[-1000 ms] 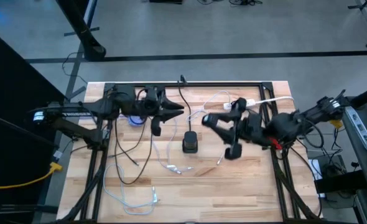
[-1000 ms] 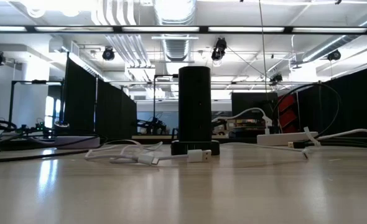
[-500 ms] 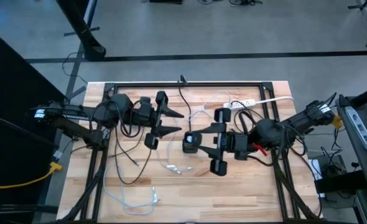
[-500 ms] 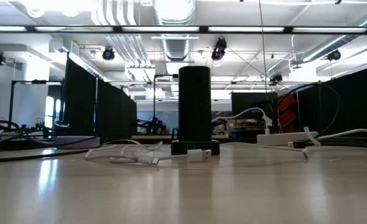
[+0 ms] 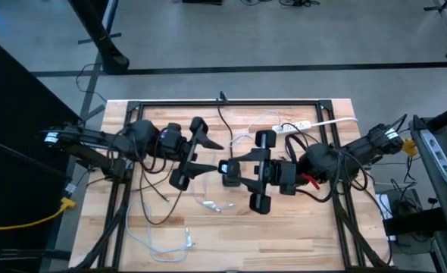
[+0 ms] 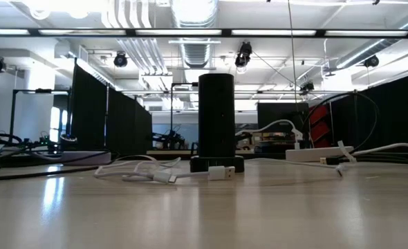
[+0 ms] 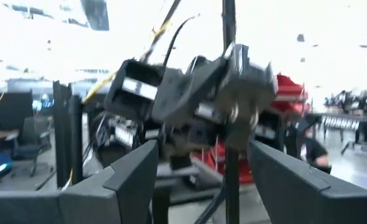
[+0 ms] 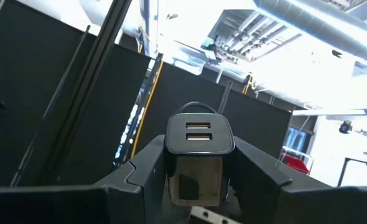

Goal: Insert USB
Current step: Insert the black charger adapter into the black outlet extension

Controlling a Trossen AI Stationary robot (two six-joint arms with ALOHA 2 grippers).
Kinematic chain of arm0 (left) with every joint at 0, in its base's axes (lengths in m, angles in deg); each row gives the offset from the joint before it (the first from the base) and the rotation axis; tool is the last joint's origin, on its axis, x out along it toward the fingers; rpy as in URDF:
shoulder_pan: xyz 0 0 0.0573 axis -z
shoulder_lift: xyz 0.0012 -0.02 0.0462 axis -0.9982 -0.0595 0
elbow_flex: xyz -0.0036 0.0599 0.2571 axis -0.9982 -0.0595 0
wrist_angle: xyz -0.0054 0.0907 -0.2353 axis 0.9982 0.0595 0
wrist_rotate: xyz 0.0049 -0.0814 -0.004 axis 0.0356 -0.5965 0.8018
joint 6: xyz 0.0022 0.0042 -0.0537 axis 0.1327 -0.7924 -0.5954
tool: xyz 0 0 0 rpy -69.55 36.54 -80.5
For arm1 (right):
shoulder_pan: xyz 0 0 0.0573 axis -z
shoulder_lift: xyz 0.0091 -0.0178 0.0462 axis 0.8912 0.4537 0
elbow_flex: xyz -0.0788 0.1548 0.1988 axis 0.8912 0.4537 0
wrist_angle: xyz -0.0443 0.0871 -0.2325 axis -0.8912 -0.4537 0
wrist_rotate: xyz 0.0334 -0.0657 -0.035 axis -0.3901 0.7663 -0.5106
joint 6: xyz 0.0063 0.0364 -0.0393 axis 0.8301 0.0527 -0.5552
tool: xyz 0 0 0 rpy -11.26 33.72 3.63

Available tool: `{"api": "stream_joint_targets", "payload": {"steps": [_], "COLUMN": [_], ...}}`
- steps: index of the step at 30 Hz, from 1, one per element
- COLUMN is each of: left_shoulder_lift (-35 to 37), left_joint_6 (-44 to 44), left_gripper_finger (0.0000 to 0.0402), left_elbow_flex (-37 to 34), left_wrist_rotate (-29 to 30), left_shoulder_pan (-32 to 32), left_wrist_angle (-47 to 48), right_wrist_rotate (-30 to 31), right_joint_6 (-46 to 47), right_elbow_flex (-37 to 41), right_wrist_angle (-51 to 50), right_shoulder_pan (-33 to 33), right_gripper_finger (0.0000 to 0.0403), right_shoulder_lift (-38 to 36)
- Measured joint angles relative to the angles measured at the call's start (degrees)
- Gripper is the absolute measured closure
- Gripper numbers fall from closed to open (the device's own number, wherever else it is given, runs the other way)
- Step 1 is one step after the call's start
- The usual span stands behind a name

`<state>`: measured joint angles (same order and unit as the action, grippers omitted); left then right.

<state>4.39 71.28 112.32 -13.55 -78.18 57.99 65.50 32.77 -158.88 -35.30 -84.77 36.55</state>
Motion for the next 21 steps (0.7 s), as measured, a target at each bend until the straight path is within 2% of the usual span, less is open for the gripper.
{"api": "stream_joint_targets", "payload": {"steps": [13,21], "left_shoulder_lift": [-2.92,-2.93], "left_joint_6": [2.09,3.14], "left_gripper_finger": [0.0185,0.0204], "left_elbow_flex": [0.01,0.01], "left_wrist_rotate": [-1.39,-1.39], "left_shoulder_pan": [0.17,0.17], "left_wrist_angle": [-7.38,-7.34], "right_wrist_rotate": [-1.37,-1.36], "right_joint_6": [2.93,2.76], "right_elbow_flex": [-0.09,-0.08], "right_wrist_angle": [-0.10,-0.15], "right_shoulder_pan": [1.93,2.04], "right_gripper_finger": [0.0262,0.0262], "right_shoulder_lift": [0.00,0.00]}}
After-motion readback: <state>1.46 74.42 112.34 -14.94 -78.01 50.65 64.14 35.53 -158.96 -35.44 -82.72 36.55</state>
